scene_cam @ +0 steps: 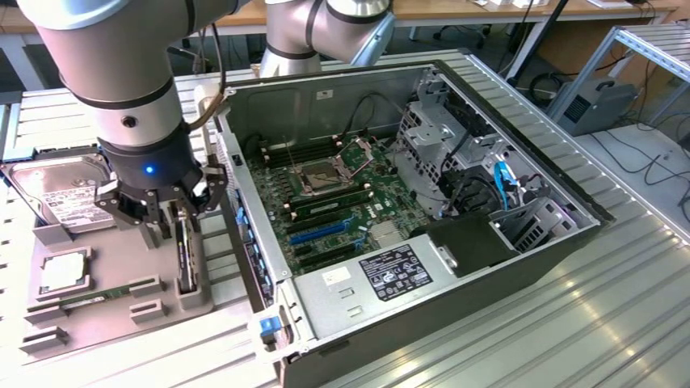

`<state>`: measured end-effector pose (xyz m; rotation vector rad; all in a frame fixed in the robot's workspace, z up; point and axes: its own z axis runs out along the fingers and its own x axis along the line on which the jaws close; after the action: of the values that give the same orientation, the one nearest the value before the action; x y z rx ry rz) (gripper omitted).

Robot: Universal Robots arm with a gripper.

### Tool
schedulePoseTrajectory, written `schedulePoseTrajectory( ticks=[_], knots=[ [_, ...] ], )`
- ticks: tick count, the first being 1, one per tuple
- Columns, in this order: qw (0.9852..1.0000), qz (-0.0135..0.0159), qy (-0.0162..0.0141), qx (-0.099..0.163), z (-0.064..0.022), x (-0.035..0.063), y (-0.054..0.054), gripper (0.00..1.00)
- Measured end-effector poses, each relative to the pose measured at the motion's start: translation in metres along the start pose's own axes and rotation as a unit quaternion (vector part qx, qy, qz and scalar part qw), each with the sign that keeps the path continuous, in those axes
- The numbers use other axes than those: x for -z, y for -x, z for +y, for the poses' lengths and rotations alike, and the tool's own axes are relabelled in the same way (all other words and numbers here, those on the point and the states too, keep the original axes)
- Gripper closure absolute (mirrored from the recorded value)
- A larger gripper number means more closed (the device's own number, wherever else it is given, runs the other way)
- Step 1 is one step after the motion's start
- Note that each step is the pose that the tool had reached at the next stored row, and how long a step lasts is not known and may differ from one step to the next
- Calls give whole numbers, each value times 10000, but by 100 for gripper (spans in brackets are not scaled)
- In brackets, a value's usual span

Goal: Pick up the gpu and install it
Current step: 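Pick up the gpu and move the gpu toward the slot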

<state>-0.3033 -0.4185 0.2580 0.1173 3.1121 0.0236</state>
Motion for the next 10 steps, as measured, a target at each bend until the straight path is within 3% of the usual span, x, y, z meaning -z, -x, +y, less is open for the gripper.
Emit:
schedulePoseTrajectory(
  ticks=[10],
  knots=[
    [10000,0,-1,0,-4,-59,-1,58]
  ],
)
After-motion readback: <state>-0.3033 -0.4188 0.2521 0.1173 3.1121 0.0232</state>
